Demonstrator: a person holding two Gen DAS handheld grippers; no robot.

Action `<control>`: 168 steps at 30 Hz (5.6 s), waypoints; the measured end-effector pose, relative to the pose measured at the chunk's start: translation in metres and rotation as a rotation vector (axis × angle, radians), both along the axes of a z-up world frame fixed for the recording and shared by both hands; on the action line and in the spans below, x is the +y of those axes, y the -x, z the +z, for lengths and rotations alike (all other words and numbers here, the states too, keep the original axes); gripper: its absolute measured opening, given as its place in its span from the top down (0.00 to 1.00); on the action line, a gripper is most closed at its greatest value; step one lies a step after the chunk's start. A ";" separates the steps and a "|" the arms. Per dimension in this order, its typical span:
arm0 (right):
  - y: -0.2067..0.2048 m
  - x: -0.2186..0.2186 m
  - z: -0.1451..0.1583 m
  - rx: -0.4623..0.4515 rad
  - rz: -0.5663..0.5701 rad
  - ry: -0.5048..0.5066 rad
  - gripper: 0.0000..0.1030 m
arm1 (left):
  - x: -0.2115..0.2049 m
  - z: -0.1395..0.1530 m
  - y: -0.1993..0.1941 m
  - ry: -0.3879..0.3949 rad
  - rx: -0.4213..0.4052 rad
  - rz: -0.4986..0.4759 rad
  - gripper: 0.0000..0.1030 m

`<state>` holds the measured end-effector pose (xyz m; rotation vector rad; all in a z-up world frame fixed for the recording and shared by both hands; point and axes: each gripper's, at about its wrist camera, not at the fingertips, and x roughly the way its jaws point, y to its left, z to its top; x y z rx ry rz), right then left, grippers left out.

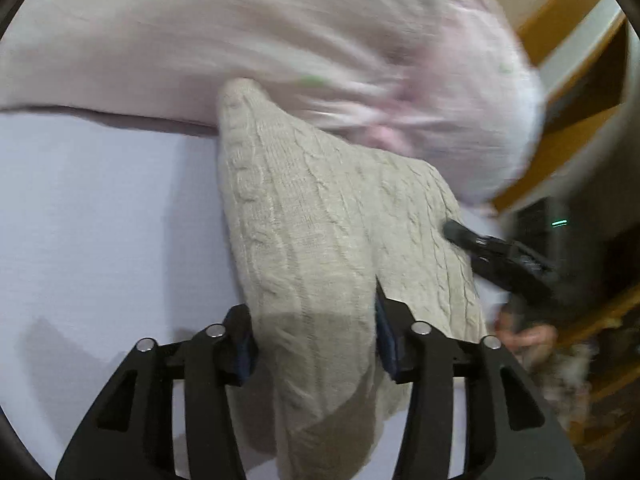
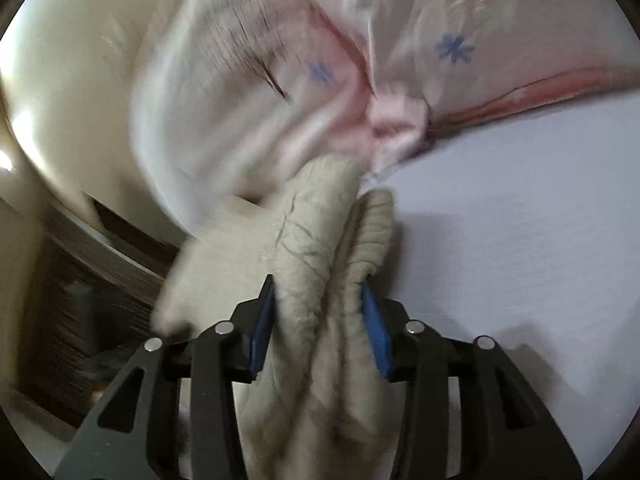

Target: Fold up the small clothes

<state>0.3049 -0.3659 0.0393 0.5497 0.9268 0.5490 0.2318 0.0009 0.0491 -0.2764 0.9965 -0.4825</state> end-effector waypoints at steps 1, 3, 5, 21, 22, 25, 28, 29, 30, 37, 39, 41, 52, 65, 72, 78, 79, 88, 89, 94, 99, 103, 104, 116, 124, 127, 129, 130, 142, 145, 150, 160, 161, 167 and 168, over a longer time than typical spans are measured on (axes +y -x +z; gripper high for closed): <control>0.004 -0.001 0.004 -0.026 -0.027 0.025 0.57 | 0.006 -0.001 0.001 -0.011 0.007 0.025 0.48; 0.019 -0.014 0.018 -0.122 -0.085 -0.001 0.56 | 0.015 0.003 0.011 0.009 -0.031 0.062 0.48; 0.028 -0.020 0.023 -0.159 -0.078 -0.037 0.57 | 0.006 0.013 0.027 -0.056 -0.120 0.086 0.47; 0.008 0.034 -0.001 -0.100 -0.088 0.238 0.85 | -0.066 0.012 0.048 -0.194 -0.321 -0.093 0.41; 0.010 0.033 0.001 -0.112 -0.100 0.259 0.75 | -0.064 0.013 0.048 -0.182 -0.313 -0.089 0.41; 0.037 0.012 0.031 -0.201 -0.151 0.220 0.72 | -0.050 0.022 0.056 -0.139 -0.301 -0.074 0.41; 0.072 0.018 0.054 -0.266 -0.020 0.072 0.72 | -0.034 0.028 0.072 -0.123 -0.316 -0.057 0.41; 0.075 0.024 0.055 -0.260 0.014 0.072 0.72 | -0.032 0.028 0.076 -0.121 -0.317 -0.052 0.41; 0.079 0.041 0.048 -0.221 0.081 0.113 0.70 | -0.028 0.027 0.082 -0.115 -0.317 -0.043 0.41; 0.083 0.055 0.023 -0.115 0.045 0.276 0.68 | -0.013 0.016 0.118 -0.186 -0.276 0.039 0.17; 0.110 0.046 0.041 -0.198 0.003 0.265 0.34 | -0.012 0.013 0.125 -0.243 -0.278 0.081 0.07; 0.134 0.040 0.051 -0.260 -0.050 0.278 0.02 | -0.015 0.007 0.129 -0.302 -0.275 0.101 0.02; 0.160 0.082 0.003 -0.152 -0.133 0.578 0.02 | -0.042 -0.032 0.119 -0.504 -0.147 0.079 0.01; 0.147 0.102 -0.022 -0.040 -0.131 0.682 0.02 | -0.037 -0.034 0.118 -0.474 -0.127 0.073 0.01; 0.148 0.103 -0.021 -0.040 -0.131 0.682 0.02 | -0.037 -0.034 0.117 -0.473 -0.128 0.072 0.01; 0.149 0.103 -0.021 -0.040 -0.131 0.682 0.02 | -0.037 -0.035 0.117 -0.473 -0.128 0.072 0.01; 0.149 0.103 -0.021 -0.040 -0.131 0.682 0.02 | -0.037 -0.035 0.117 -0.473 -0.128 0.072 0.01; 0.149 0.103 -0.021 -0.040 -0.133 0.682 0.02 | -0.037 -0.035 0.117 -0.473 -0.128 0.072 0.01; 0.149 0.103 -0.021 -0.040 -0.133 0.682 0.02 | -0.037 -0.035 0.117 -0.473 -0.128 0.072 0.01; 0.149 0.103 -0.021 -0.039 -0.134 0.682 0.02 | -0.037 -0.035 0.117 -0.473 -0.128 0.072 0.01; 0.149 0.103 -0.021 -0.039 -0.134 0.682 0.02 | -0.037 -0.035 0.117 -0.473 -0.128 0.071 0.01; 0.149 0.103 -0.021 -0.039 -0.134 0.682 0.02 | -0.037 -0.035 0.117 -0.473 -0.128 0.071 0.01; 0.149 0.103 -0.021 -0.039 -0.135 0.682 0.02 | -0.037 -0.035 0.117 -0.473 -0.128 0.071 0.01; 0.149 0.103 -0.022 -0.039 -0.136 0.681 0.02 | -0.036 -0.035 0.117 -0.473 -0.128 0.071 0.01; 0.149 0.103 -0.022 -0.039 -0.136 0.681 0.02 | -0.036 -0.035 0.117 -0.473 -0.128 0.071 0.01; 0.149 0.103 -0.021 -0.039 -0.136 0.681 0.02 | -0.036 -0.035 0.117 -0.473 -0.128 0.071 0.01; 0.149 0.103 -0.021 -0.039 -0.136 0.682 0.02 | -0.036 -0.035 0.117 -0.473 -0.128 0.071 0.01; 0.149 0.103 -0.021 -0.039 -0.136 0.682 0.02 | -0.036 -0.035 0.117 -0.473 -0.128 0.070 0.01; 0.149 0.103 -0.021 -0.039 -0.136 0.682 0.02 | -0.036 -0.034 0.116 -0.473 -0.128 0.070 0.01; 0.149 0.103 -0.021 -0.039 -0.136 0.682 0.02 | -0.036 -0.034 0.116 -0.473 -0.128 0.070 0.01; 0.149 0.103 -0.021 -0.039 -0.136 0.682 0.02 | -0.036 -0.034 0.117 -0.473 -0.129 0.070 0.01; 0.150 0.103 -0.021 -0.038 -0.136 0.682 0.02 | -0.036 -0.035 0.117 -0.473 -0.129 0.069 0.01; 0.150 0.103 -0.021 -0.038 -0.136 0.682 0.02 | -0.036 -0.035 0.117 -0.472 -0.129 0.069 0.01; 0.149 0.103 -0.020 -0.038 -0.137 0.682 0.02 | -0.036 -0.035 0.117 -0.473 -0.129 0.069 0.01; 0.149 0.103 -0.020 -0.038 -0.137 0.682 0.02 | -0.036 -0.035 0.117 -0.472 -0.128 0.070 0.01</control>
